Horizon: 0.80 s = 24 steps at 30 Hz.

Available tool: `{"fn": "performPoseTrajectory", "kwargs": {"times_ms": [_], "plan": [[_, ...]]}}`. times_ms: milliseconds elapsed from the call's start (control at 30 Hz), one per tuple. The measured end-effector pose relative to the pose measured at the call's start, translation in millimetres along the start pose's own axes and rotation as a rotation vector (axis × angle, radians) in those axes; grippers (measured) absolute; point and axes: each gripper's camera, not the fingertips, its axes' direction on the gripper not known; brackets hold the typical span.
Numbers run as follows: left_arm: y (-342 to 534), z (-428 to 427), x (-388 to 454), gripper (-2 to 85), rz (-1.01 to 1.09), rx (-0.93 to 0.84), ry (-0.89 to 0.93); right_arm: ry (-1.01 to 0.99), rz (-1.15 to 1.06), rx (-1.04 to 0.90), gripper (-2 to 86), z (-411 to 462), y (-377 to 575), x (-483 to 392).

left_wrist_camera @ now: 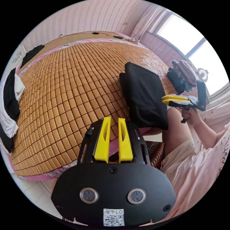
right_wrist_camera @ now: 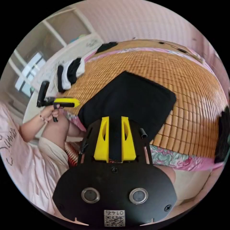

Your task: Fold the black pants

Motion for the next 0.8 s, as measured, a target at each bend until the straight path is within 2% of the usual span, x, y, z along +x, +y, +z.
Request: {"fn": "performPoseTrajectory", "kwargs": {"times_ms": [100,167,267,467,633,800], "plan": [[-17.0,-11.5,-20.0,10.2,-0.046,0.13,0.095,-0.058,0.277,0.079,17.5,-18.1,17.1,60.8],[-42.5,-4.9,-26.1,13.6,-0.048,0.184,0.16,-0.117,0.393,0.11,18.4,-19.8,29.5,88.3],[-80.5,20.9,-25.7,16.5,-0.022,0.171,0.278,-0.259,0.517,0.161,17.1,-15.0,46.8,116.0],[-126.2,72.2,-21.6,16.8,0.024,0.046,0.308,-0.211,0.516,0.174,12.8,-23.9,54.4,124.0],[-137.6,84.9,-27.9,16.4,0.032,0.035,0.379,-0.235,0.45,0.163,11.4,-32.2,53.9,127.8],[-145.2,88.9,-37.2,14.8,0.036,0.039,0.411,-0.349,0.477,0.181,8.1,-35.6,58.8,144.2]]}}
